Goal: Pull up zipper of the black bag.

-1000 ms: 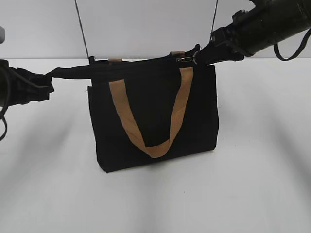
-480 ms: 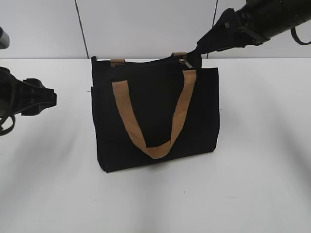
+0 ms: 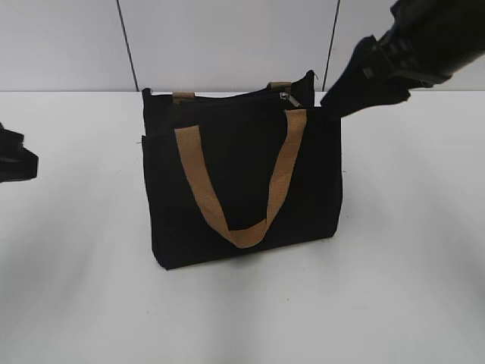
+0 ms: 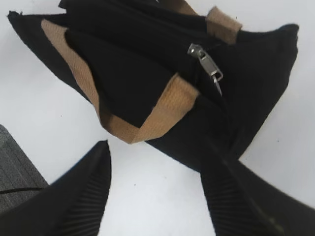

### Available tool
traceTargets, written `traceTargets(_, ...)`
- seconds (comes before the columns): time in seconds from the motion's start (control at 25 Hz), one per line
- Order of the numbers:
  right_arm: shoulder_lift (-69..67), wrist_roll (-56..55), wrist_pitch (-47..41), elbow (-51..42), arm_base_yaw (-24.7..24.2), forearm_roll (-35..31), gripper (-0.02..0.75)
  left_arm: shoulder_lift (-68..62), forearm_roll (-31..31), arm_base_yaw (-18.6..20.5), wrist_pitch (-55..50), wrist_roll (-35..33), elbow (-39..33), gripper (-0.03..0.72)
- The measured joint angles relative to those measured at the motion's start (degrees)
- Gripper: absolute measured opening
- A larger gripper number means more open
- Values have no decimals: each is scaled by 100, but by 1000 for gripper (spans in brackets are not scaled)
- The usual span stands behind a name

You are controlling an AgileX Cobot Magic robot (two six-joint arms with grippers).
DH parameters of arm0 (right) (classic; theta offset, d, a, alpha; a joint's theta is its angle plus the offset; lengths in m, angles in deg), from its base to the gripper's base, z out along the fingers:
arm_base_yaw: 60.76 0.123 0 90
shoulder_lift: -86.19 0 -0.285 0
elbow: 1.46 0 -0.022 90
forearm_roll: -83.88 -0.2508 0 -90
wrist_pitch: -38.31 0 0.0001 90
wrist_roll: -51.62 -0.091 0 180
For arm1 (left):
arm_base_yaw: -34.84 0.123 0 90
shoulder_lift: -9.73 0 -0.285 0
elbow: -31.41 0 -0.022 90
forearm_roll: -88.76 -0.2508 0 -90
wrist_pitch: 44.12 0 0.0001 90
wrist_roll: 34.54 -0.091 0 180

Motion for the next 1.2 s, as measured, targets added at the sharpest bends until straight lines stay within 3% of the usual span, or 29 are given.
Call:
traceTargets(0.36,1944,-489,286,-1650,0,109,451,1853,48,-83,-1132,-432,0,363)
traceTargets(0.72,4644,-1397,308,-3139,0,362,451,3155,579,-88,-2147,-1092,4,355)
traceTargets(0.92,6037,-2397,121,-3736,0,1158,451,3994,562,-88,-2511,-1111,-200,354)
traceTargets(1.2,7428,-3412,-830,-3958,0,2479,451,5166,677,-88,-2742,-1167,-992,354)
